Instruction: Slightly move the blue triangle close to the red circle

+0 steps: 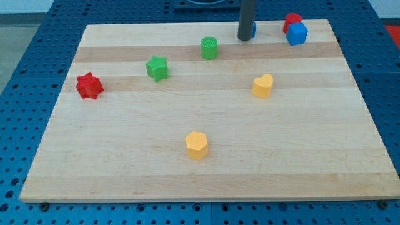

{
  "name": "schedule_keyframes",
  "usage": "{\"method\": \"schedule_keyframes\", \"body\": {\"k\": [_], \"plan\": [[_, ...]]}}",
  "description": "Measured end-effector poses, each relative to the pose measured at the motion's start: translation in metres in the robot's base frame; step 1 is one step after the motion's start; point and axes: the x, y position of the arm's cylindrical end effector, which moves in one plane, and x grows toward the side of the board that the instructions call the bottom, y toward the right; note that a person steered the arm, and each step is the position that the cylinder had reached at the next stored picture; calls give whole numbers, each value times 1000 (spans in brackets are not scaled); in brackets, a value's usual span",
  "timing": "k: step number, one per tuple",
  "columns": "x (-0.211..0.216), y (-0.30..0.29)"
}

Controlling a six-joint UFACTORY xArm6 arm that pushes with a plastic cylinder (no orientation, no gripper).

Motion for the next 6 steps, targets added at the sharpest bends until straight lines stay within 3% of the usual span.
{"method": "schedule_keyframes", "body": {"k": [3, 6], "plan": [[-25, -70], [-28, 41]]}}
